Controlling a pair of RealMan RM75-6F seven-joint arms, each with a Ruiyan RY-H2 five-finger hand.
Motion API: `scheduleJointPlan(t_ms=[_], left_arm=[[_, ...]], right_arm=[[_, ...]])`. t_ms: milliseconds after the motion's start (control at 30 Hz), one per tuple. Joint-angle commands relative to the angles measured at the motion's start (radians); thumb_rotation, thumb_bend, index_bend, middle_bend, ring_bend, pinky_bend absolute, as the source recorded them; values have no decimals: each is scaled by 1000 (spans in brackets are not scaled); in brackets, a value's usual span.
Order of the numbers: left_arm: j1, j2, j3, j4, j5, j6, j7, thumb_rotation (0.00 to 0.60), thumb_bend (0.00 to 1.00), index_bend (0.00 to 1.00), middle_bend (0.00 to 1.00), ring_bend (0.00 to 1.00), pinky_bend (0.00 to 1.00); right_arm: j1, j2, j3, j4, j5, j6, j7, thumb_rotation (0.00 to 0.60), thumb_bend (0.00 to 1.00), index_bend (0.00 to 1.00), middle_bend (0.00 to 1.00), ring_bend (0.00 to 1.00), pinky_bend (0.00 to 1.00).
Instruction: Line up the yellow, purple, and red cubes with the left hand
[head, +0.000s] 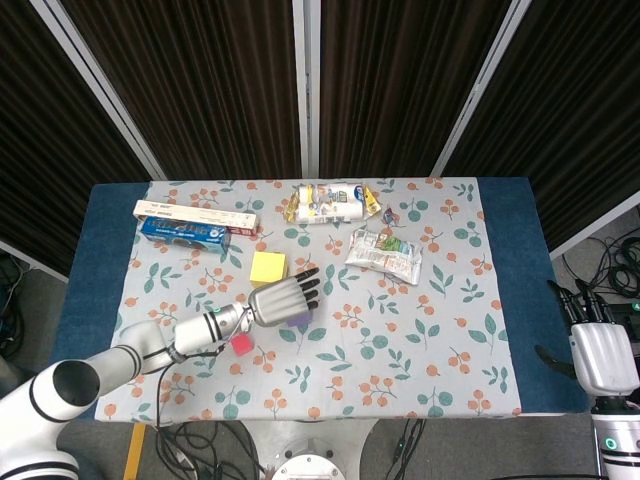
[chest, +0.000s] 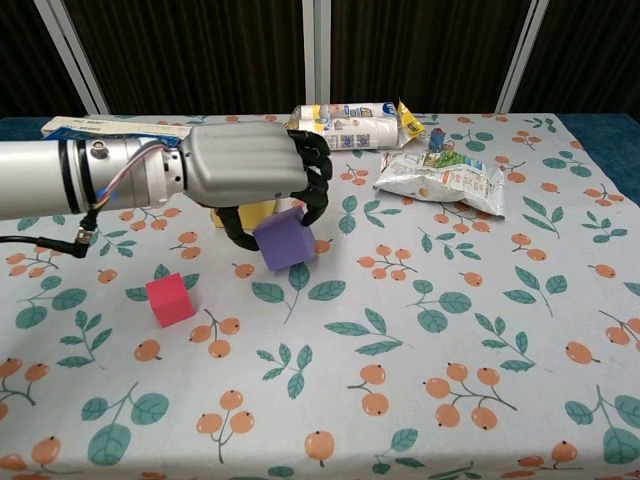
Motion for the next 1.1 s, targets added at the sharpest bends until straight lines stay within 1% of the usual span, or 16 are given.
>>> scheduleJointPlan(t_ms=[33, 133, 333, 433, 500, 667, 833, 933, 1100], left_arm=[[14, 21, 22, 8, 24, 22, 14, 600, 152, 501, 490, 235, 158], [24, 27, 38, 29, 40, 36, 13, 600, 152, 501, 490, 235, 158], [41, 13, 53, 79, 56, 51, 17, 600, 152, 503, 493, 235, 158], [41, 10, 58, 86, 66, 54, 28, 600, 154, 527, 527, 260, 158], [44, 15, 55, 84, 69, 68, 40, 600, 156, 541, 553, 287, 158], [54, 49, 49, 53, 74, 101, 81, 600, 157, 543, 561, 293, 158], [62, 74, 37, 33, 65, 94, 138, 600, 157, 543, 562, 293, 158], [60, 81, 27, 47, 59, 82, 162, 600, 157, 542, 561, 292, 158], [58, 65, 31, 77, 70, 74, 196, 600, 157, 541, 560, 293, 158]], right_arm=[[-1, 0, -1, -2, -2, 2, -2, 600, 72, 78, 183, 20, 137], [-4, 1, -2, -4, -3, 6, -4, 600, 73, 78, 183, 20, 137], [-6, 2, -1, -9, -6, 11, -9, 600, 72, 78, 183, 20, 137], [-6, 3, -1, -12, -9, 12, -11, 600, 72, 78, 183, 20, 137], [-6, 5, -1, -14, -10, 14, -13, 600, 72, 78, 183, 20, 137], [-9, 7, 0, -16, -10, 18, -12, 600, 72, 78, 183, 20, 137], [-10, 5, -2, -16, -15, 22, -11, 600, 72, 78, 183, 20, 137], [-12, 7, -1, -17, -15, 25, -11, 600, 72, 78, 183, 20, 137], [-15, 8, -2, -20, -16, 27, -11, 600, 72, 78, 183, 20, 137]])
